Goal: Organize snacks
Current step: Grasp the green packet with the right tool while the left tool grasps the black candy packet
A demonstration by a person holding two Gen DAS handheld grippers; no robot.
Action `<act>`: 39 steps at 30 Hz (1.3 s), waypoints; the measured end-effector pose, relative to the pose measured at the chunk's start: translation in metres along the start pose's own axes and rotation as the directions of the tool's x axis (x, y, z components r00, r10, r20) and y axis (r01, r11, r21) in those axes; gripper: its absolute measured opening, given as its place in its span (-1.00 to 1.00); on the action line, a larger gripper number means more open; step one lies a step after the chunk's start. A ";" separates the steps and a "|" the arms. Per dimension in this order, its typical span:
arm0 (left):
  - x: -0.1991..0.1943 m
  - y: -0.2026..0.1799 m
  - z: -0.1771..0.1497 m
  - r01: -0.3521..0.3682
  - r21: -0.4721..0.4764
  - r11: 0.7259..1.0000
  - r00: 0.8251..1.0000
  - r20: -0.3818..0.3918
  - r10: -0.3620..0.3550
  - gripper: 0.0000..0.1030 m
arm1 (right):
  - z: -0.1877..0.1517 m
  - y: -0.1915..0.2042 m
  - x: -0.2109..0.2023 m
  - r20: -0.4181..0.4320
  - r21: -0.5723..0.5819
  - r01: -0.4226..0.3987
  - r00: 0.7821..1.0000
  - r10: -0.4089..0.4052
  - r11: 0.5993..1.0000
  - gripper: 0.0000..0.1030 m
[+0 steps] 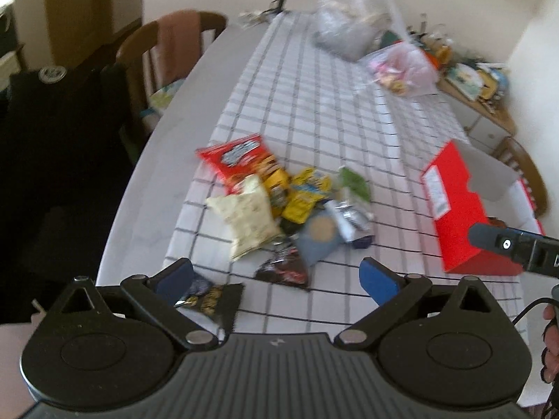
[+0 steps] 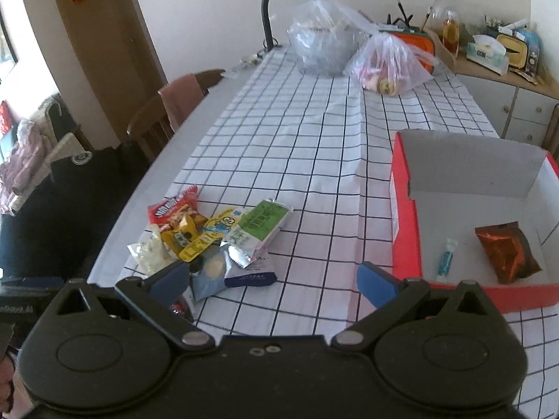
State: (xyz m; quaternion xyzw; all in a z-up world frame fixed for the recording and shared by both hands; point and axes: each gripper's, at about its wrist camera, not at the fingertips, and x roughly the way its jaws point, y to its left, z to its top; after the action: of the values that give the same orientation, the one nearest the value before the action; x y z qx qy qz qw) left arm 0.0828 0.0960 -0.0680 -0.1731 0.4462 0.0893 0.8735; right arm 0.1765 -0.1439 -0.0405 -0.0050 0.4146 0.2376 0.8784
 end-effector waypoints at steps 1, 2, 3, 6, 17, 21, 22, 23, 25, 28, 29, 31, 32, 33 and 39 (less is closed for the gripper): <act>0.004 0.004 0.001 -0.014 -0.014 1.000 1.000 -0.008 0.014 0.98 | 0.003 0.000 0.008 -0.009 0.000 0.005 1.000 -0.005 1.000 0.99; 0.008 0.007 0.001 -0.028 -0.028 0.999 0.999 -0.017 0.028 0.98 | 0.006 -0.001 0.014 -0.017 0.001 0.006 1.000 -0.006 1.000 0.99; 0.012 0.011 0.002 -0.042 -0.042 0.998 0.999 -0.028 0.041 0.98 | 0.009 -0.001 0.023 -0.028 0.003 0.008 1.000 -0.008 1.000 0.99; 0.027 0.019 0.005 -0.087 -0.086 0.993 0.994 -0.070 0.081 0.98 | 0.020 -0.001 0.047 -0.057 0.008 0.006 0.998 -0.006 1.000 0.98; 0.079 0.043 0.015 -0.246 -0.245 0.938 0.954 -0.233 0.190 0.96 | 0.044 0.000 0.130 -0.173 0.028 0.008 0.985 -0.004 1.000 0.92; 0.090 0.048 0.015 -0.274 -0.288 0.918 0.943 -0.267 0.198 0.96 | 0.049 -0.002 0.154 -0.211 0.069 0.020 0.978 -0.005 0.997 0.79; 0.093 0.050 0.014 -0.279 -0.303 0.911 0.941 -0.278 0.195 0.92 | 0.050 -0.001 0.160 -0.219 0.072 0.020 0.976 -0.004 0.997 0.77; 0.097 0.051 0.014 -0.282 -0.318 0.905 0.938 -0.291 0.190 0.89 | 0.051 0.000 0.165 -0.225 0.070 0.021 0.974 -0.005 0.997 0.75; 0.102 0.056 0.013 -0.295 -0.354 0.888 0.930 -0.319 0.181 0.75 | 0.051 0.002 0.173 -0.238 0.066 0.024 0.971 -0.008 0.998 0.69; 0.109 0.065 0.011 -0.300 -0.413 0.860 0.922 -0.358 0.150 0.56 | 0.051 0.003 0.184 -0.258 0.077 0.024 0.966 -0.003 0.997 0.58; 0.111 0.066 0.010 -0.306 -0.424 0.853 0.919 -0.366 0.147 0.54 | 0.051 0.003 0.187 -0.264 0.083 0.022 0.964 0.000 0.996 0.56; 0.113 0.067 0.010 -0.313 -0.438 0.843 0.916 -0.374 0.146 0.52 | 0.051 0.003 0.192 -0.275 0.086 0.020 0.961 0.004 0.996 0.45; 0.114 0.068 0.009 -0.317 -0.443 0.839 0.915 -0.376 0.147 0.52 | 0.051 0.003 0.194 -0.281 0.086 0.018 0.960 0.007 0.996 0.42; 0.115 0.067 0.009 -0.318 -0.446 0.837 0.915 -0.377 0.147 0.52 | 0.052 0.004 0.196 -0.285 0.087 0.016 0.959 0.009 0.996 0.37; 0.118 0.067 0.009 -0.327 -0.454 0.829 0.912 -0.380 0.152 0.33 | 0.050 0.005 0.201 -0.304 0.088 0.011 0.952 0.016 0.996 0.15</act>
State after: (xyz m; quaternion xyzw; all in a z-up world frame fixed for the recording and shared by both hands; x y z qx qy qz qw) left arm 0.1380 0.1618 -0.1735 -0.3512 0.5638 0.2841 0.6914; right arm 0.3197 -0.0458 -0.1538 -0.0020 0.5552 0.2164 0.8031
